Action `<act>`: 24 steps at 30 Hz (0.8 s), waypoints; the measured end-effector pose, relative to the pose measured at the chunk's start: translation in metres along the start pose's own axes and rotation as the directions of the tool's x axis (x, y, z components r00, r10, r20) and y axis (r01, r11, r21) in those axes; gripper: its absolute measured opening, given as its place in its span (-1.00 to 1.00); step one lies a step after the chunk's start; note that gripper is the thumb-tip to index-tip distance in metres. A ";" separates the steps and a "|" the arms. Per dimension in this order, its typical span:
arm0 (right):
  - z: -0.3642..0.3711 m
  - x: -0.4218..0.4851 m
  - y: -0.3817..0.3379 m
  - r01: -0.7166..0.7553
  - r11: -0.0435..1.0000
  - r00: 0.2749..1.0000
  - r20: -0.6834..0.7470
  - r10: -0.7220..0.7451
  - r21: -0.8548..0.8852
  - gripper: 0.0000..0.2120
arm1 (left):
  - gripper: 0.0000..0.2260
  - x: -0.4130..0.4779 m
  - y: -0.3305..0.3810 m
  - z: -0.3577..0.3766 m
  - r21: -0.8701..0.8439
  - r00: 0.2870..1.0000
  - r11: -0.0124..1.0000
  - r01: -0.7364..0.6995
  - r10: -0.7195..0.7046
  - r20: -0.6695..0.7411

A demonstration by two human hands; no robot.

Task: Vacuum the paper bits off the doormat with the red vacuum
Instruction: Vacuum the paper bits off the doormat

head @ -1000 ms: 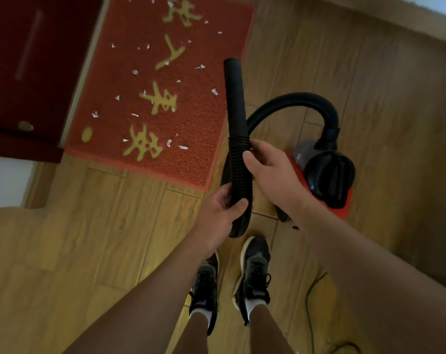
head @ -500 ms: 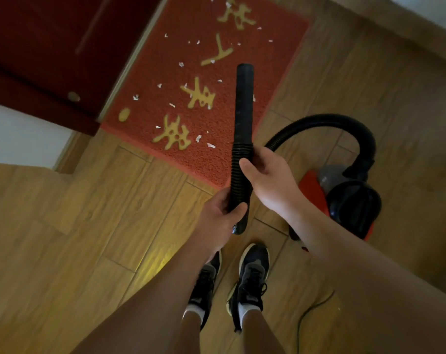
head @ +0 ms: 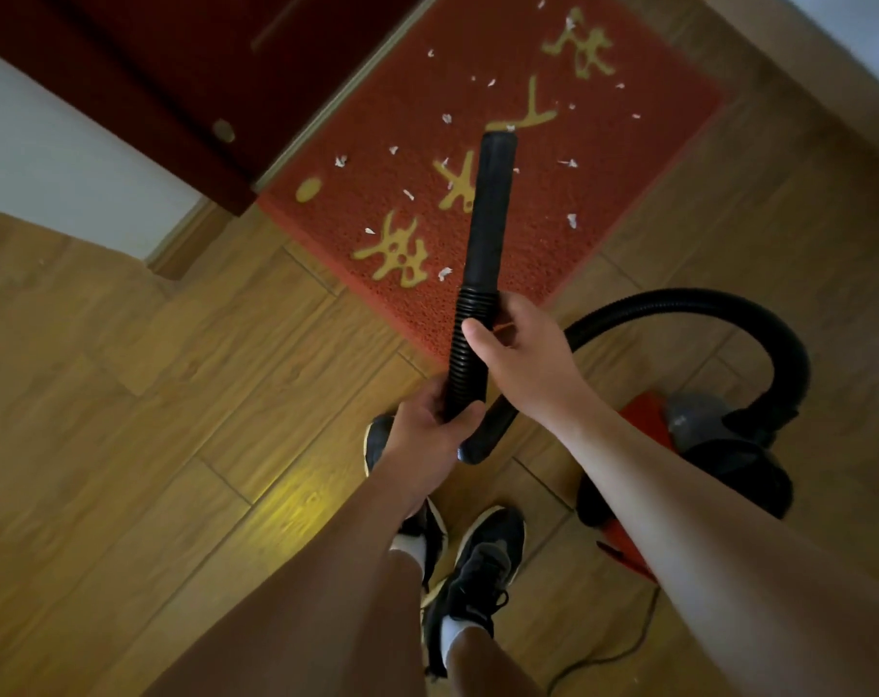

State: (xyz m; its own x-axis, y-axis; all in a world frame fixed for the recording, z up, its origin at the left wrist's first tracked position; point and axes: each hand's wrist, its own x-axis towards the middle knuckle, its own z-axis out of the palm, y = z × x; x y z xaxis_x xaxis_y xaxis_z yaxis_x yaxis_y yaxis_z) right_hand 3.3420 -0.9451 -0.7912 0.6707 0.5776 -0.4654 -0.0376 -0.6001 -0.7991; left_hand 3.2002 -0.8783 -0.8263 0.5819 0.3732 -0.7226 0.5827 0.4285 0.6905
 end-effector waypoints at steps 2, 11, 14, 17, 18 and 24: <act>0.010 0.009 -0.001 0.016 1.000 1.000 0.014 -0.016 -0.007 -0.86 | -0.72 0.006 -0.005 -0.006 -0.025 1.000 1.000 0.010 -0.010 -0.020; 0.060 0.055 0.001 0.005 0.991 0.996 0.084 0.007 -0.136 -0.74 | -0.82 0.030 -0.020 -0.033 -0.159 0.993 0.983 0.086 -0.097 -0.061; 0.071 0.070 0.004 -0.037 0.983 0.995 0.082 0.052 -0.181 -0.70 | -0.77 0.038 -0.023 -0.039 -0.198 0.989 0.973 0.117 -0.132 -0.065; 0.078 0.083 0.006 -0.068 0.975 0.993 0.078 0.086 -0.211 -0.66 | -0.63 0.046 -0.022 -0.045 -0.201 0.989 0.971 0.132 -0.143 -0.039; 0.079 0.087 0.007 -0.076 0.972 0.992 0.082 0.096 -0.222 -0.65 | -0.60 0.049 -0.021 -0.047 -0.194 0.989 0.972 0.135 -0.144 -0.035; 0.082 0.108 0.014 -0.107 0.952 0.984 0.108 0.143 -0.287 -0.62 | -0.59 0.063 -0.019 -0.048 -0.185 0.983 0.969 0.164 -0.175 -0.046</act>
State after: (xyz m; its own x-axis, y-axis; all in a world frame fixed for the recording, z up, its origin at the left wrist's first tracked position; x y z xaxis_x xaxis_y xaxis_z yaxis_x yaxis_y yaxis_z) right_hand 3.3529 -0.8457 -0.8842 0.5743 0.5423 -0.6133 0.1051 -0.7917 -0.6017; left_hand 3.1984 -0.8238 -0.8863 0.4439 0.3301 -0.8331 0.5552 0.6285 0.5448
